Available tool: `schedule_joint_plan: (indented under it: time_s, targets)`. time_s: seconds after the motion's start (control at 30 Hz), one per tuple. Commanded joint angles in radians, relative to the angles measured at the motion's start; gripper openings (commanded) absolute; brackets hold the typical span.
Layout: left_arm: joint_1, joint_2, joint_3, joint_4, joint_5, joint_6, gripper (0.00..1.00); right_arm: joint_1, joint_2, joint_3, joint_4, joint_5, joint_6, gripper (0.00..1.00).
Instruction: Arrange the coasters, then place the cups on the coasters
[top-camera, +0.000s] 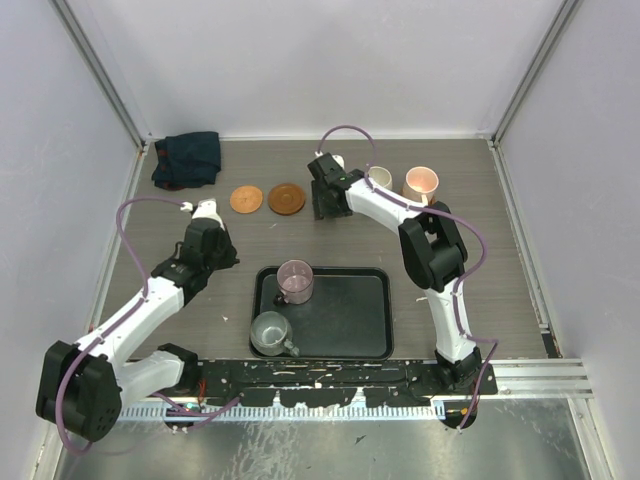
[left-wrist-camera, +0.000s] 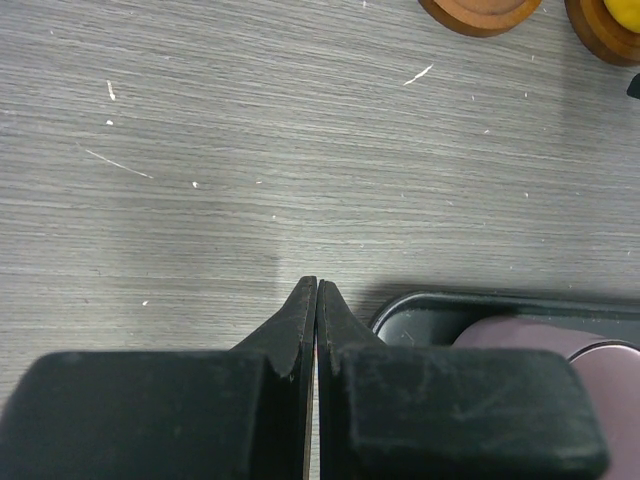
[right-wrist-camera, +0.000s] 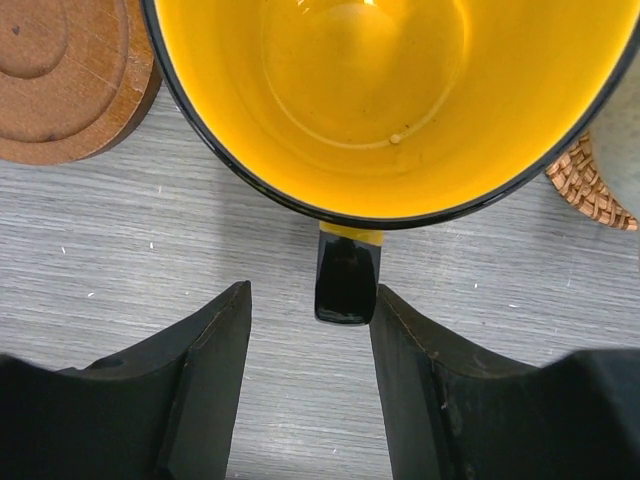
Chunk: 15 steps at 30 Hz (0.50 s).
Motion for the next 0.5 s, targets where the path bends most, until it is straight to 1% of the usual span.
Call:
schedule_joint_plan:
  time_s: [0.0,0.47]
  targets:
    - [0.004,-0.033,-0.004,0.046,0.011,-0.019,0.00,0.008,-0.081,0.002,0.038,-0.002,0.014,0.56]
    - [0.003,-0.038,-0.009,0.044,0.020,-0.018,0.00,0.019,-0.060,0.027,0.046,-0.002,-0.005,0.56]
